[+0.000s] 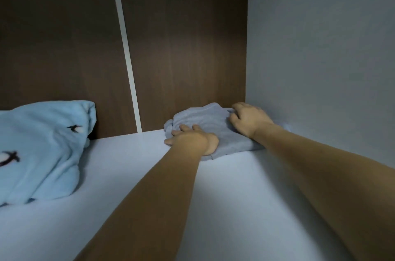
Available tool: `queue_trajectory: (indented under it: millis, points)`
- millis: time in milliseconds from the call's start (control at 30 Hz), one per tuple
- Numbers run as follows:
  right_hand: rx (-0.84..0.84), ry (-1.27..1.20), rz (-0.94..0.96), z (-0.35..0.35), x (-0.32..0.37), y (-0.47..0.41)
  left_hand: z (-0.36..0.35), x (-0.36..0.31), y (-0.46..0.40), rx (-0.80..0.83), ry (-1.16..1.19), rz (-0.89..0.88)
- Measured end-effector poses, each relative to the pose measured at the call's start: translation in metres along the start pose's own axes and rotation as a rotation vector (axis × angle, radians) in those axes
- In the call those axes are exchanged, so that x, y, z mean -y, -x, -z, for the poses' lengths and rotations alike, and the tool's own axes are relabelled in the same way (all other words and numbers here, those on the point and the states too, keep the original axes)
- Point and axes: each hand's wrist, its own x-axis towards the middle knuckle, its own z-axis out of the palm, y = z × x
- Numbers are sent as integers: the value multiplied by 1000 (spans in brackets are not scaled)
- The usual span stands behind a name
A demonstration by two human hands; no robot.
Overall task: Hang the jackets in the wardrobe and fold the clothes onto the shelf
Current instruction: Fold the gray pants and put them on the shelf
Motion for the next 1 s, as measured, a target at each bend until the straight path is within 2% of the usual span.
queue_trajectory:
  millis: [167,267,333,533,700,867,1000]
  points:
    - [58,-74,-65,44,2,66,12,3,45,-300,242,35]
    - [59,-93,-52,75,-1,112,27,6,90,-525,102,-118]
    - [50,-97,-53,95,0,141,32,5,123,-617,2,-220]
    - [31,-128,21,147,-3,215,28,-7,212,-644,25,-271]
    - [6,-117,-25,183,-2,287,16,-5,282,-658,-35,-377]
    - [-81,-60,-105,240,4,373,25,-5,349,-777,-70,-554]
    - [-197,-2,-190,281,8,450,22,-15,399,-816,-35,-785]
